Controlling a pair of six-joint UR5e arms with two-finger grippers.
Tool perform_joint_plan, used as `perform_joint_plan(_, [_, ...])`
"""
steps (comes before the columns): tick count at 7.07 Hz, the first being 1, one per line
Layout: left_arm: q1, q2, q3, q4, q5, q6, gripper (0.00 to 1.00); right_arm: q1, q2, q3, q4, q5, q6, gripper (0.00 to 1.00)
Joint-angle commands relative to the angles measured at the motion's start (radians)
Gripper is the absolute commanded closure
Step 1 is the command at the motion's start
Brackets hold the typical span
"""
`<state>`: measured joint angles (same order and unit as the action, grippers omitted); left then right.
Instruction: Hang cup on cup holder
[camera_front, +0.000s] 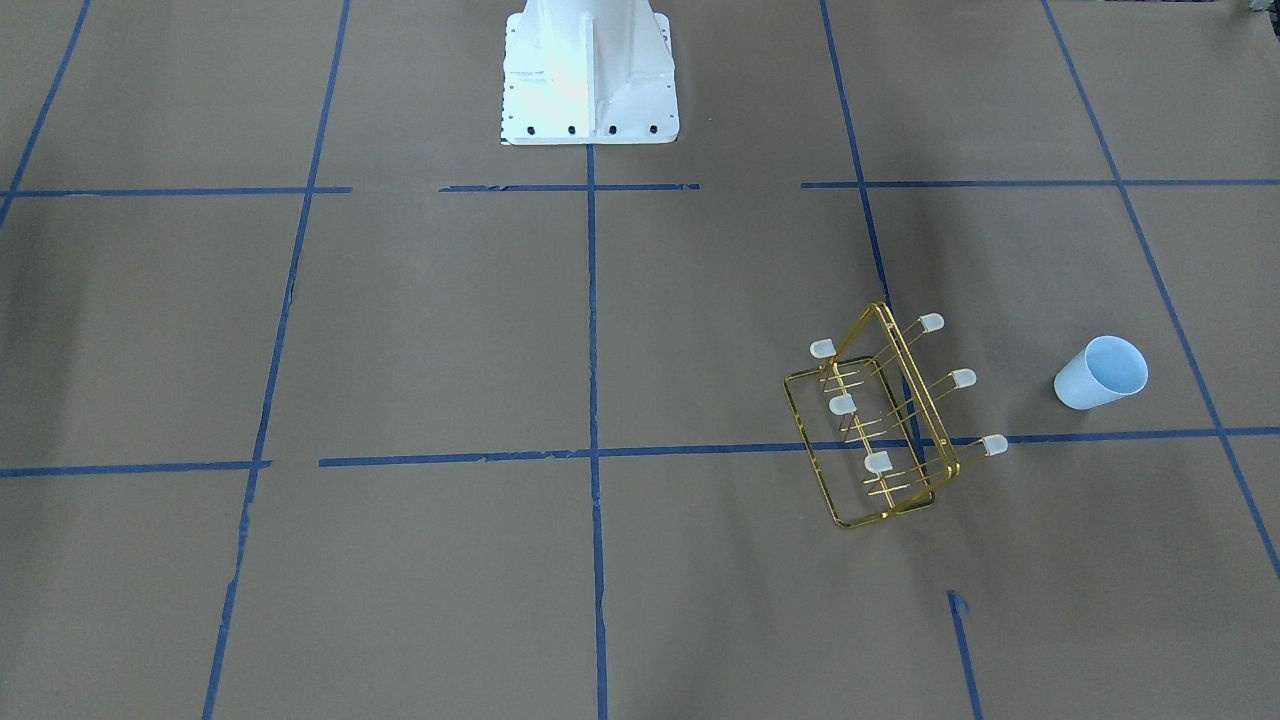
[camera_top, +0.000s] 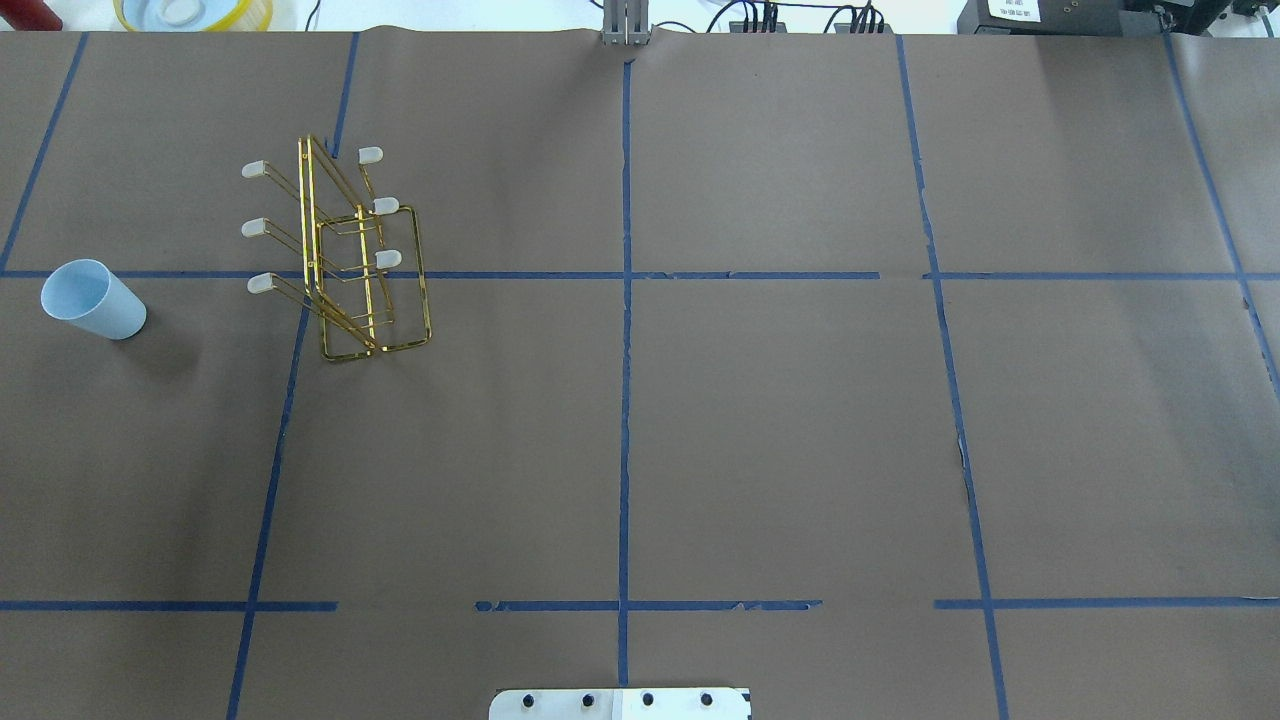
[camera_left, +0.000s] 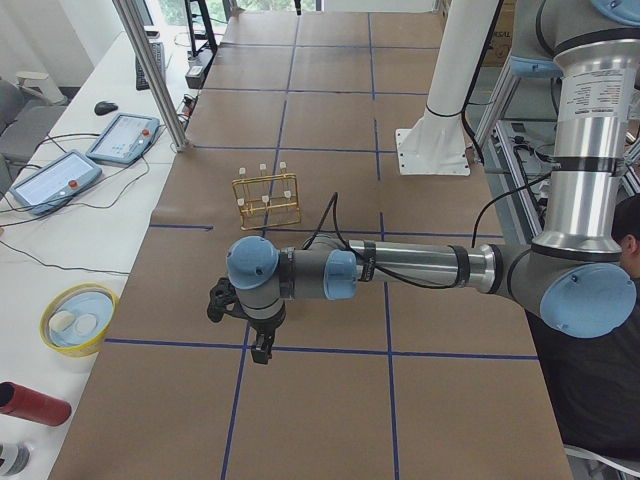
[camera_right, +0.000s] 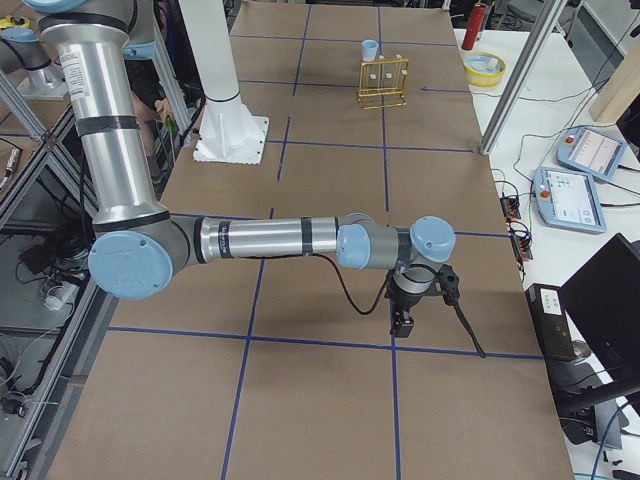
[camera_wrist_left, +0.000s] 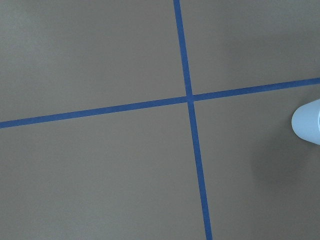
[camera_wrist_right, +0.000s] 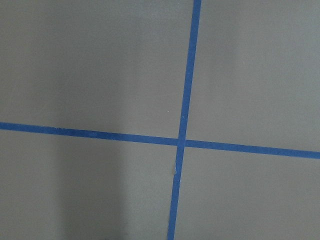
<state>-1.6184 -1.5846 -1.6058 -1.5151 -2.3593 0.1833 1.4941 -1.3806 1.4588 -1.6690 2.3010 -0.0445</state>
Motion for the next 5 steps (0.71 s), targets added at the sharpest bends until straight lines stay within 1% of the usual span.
perform_joint_plan(1, [0.000, 0.000, -0.003, 0.000, 0.000, -0.002, 0.00, 0.000, 0.000, 0.000, 0.000, 0.000, 0.000, 0.00])
perform_joint_plan(5, [0.000, 0.009, 0.000, 0.000, 0.000, -0.004, 0.00, 0.000, 0.000, 0.000, 0.000, 0.000, 0.000, 0.00])
